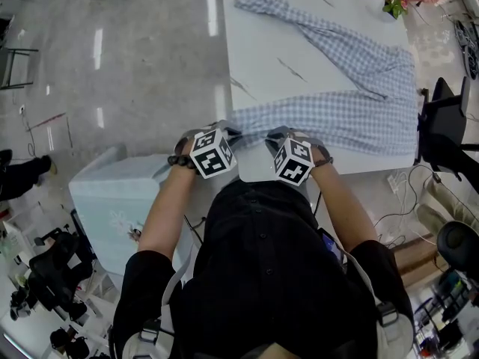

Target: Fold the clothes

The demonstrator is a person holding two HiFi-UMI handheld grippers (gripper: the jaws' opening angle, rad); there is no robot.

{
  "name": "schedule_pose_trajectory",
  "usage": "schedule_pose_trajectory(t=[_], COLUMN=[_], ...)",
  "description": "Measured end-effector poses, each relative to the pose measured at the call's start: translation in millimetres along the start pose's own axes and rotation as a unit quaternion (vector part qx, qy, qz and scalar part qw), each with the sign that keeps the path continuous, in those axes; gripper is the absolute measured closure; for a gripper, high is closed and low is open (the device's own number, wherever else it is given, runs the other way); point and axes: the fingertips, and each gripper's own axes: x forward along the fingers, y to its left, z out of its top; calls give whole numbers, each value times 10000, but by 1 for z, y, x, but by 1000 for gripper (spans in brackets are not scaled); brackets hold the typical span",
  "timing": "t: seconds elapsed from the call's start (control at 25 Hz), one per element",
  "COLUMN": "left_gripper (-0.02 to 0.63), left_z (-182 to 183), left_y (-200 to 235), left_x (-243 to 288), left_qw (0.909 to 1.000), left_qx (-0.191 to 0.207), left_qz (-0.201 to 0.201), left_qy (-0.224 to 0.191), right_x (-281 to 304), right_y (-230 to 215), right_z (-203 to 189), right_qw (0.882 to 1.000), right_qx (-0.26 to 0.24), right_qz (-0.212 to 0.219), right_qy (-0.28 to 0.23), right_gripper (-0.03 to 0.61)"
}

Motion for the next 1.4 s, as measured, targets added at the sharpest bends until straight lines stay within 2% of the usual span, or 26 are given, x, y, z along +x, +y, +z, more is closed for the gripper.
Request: schedule_pose_trajectory(t=[0.08, 0.32, 0.52, 0.8, 1.0, 1.2, 1.4], left_gripper=[575, 541, 522, 500, 495, 492, 492], left_z=[-1, -8, -21, -47, -68, -52, -50], left_y=[-1, 2, 1, -25, -48, -53, -51], left_x=[0, -2, -2, 5, 18, 12, 15], left_qw=[10000, 9992, 9981, 9912, 9910, 9883, 9917], left_qx=[-38, -350, -566, -1230, -1217, -1347, -1152], left_qz=[13, 102, 197, 421, 548, 583, 452], left_qy=[-18, -175, -151, -257, -137, -412, -353], right_x=[-1, -3, -2, -1, -11, -19, -30], right_y=[4, 25, 46, 69, 66, 67, 61], right_z=[-1, -7, -9, -9, -7, -5, 9], right_qw=[10000, 9995, 9988, 9981, 9982, 9976, 9964], right_qx=[-66, -214, -146, -287, -290, -449, -427], right_qz=[4, 221, 458, 542, 486, 436, 352], right_qy=[24, 89, 44, -32, -196, -290, -644], right_gripper=[561, 565, 563, 563, 563, 563, 563])
